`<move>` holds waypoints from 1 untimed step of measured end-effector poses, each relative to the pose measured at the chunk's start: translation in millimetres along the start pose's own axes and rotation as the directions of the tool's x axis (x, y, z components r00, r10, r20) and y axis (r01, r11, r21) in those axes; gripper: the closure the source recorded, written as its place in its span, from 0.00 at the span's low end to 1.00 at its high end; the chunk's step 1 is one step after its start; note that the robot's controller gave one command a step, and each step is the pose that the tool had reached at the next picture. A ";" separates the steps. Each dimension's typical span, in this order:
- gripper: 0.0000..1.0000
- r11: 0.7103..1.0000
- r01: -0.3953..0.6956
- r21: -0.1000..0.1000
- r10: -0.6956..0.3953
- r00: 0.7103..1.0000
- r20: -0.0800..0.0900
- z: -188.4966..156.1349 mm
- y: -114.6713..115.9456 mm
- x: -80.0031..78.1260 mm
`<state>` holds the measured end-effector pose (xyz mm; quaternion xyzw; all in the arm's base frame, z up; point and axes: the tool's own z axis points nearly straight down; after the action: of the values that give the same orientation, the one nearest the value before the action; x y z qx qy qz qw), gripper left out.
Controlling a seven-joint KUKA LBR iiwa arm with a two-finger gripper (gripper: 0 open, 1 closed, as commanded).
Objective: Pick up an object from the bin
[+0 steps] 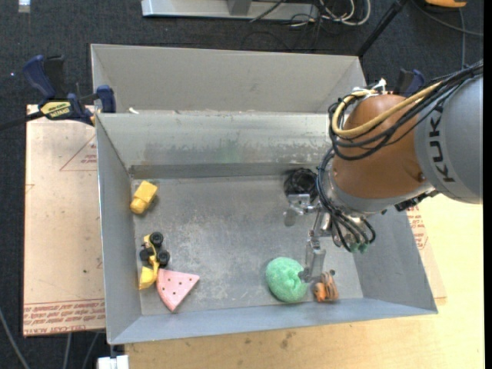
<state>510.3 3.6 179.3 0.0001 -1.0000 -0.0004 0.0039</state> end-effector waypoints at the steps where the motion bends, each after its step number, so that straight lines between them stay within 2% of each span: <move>1: 0.00 1.000 0.000 0.000 0.000 1.000 0.008 -4.5 0.0 -1.5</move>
Offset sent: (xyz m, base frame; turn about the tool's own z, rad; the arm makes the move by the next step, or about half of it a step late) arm -0.0275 -0.0515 -0.0812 0.0112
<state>511.9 3.6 183.7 -0.0001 -1.0000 -0.0004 -0.0003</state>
